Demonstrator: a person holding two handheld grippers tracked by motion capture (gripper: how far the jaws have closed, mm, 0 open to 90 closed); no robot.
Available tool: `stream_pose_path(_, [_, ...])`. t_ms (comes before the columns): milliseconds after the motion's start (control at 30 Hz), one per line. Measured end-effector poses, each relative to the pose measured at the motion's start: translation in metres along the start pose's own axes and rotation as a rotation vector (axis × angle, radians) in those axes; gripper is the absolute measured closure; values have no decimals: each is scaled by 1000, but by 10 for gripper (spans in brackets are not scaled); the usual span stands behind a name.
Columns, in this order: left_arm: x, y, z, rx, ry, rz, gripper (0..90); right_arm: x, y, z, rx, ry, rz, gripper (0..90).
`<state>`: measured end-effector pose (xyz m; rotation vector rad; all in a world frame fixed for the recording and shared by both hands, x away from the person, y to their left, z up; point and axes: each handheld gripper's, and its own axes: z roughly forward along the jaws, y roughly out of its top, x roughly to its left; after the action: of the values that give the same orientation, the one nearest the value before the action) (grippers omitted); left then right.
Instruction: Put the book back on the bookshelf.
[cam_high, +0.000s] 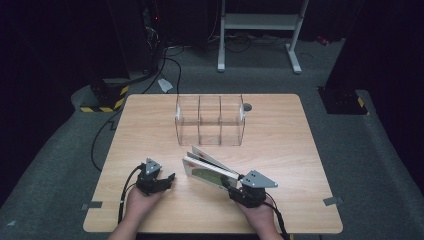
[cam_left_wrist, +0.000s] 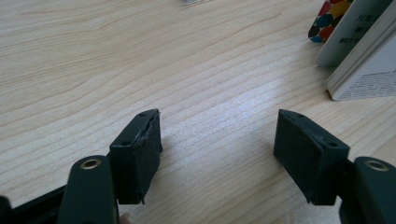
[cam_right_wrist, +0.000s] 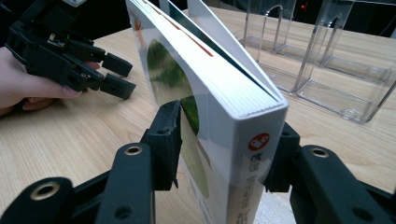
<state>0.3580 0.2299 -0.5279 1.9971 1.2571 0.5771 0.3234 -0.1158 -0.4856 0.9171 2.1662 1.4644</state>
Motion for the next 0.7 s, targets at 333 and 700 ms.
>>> stream_pose_path(333, [0,0,1,-2,0,0,322,3,-1,-1,-4,1,-15,634])
stream_pose_path(700, [0,0,0,0,-1,2,322,7,-2,-2,-10,-10,-26,699])
